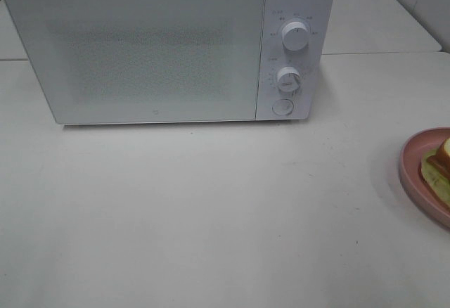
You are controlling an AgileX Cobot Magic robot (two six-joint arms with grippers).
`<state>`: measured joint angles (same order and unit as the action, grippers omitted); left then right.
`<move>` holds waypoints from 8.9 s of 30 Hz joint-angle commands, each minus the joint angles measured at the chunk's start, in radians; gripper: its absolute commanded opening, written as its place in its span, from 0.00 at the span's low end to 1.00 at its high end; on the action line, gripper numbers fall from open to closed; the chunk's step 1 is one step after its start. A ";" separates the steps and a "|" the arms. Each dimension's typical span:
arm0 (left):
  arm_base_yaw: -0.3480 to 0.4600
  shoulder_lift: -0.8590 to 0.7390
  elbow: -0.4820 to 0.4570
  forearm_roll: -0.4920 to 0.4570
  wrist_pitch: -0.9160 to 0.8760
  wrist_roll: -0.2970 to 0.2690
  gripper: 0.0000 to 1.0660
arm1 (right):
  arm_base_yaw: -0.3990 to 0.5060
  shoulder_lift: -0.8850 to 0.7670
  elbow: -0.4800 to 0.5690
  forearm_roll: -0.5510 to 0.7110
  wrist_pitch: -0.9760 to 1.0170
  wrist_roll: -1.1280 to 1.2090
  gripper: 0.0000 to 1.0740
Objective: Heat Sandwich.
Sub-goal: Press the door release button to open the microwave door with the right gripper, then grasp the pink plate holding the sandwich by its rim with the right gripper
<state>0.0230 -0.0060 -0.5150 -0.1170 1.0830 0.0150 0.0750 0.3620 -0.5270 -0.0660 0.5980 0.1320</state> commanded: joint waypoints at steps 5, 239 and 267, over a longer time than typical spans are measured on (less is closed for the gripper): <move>-0.005 -0.022 0.001 -0.004 -0.010 -0.001 0.90 | 0.002 0.155 -0.007 -0.006 -0.148 -0.005 0.70; -0.005 -0.022 0.001 -0.007 -0.010 0.004 0.90 | 0.461 1.753 -0.431 0.747 -1.481 1.164 0.00; -0.005 -0.022 0.001 -0.007 -0.010 0.006 0.90 | 0.440 1.455 -0.218 0.501 -0.991 0.864 0.00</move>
<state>0.0230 -0.0060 -0.5150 -0.1200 1.0820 0.0200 0.5330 1.8520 -0.7490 0.5330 -0.5020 1.0630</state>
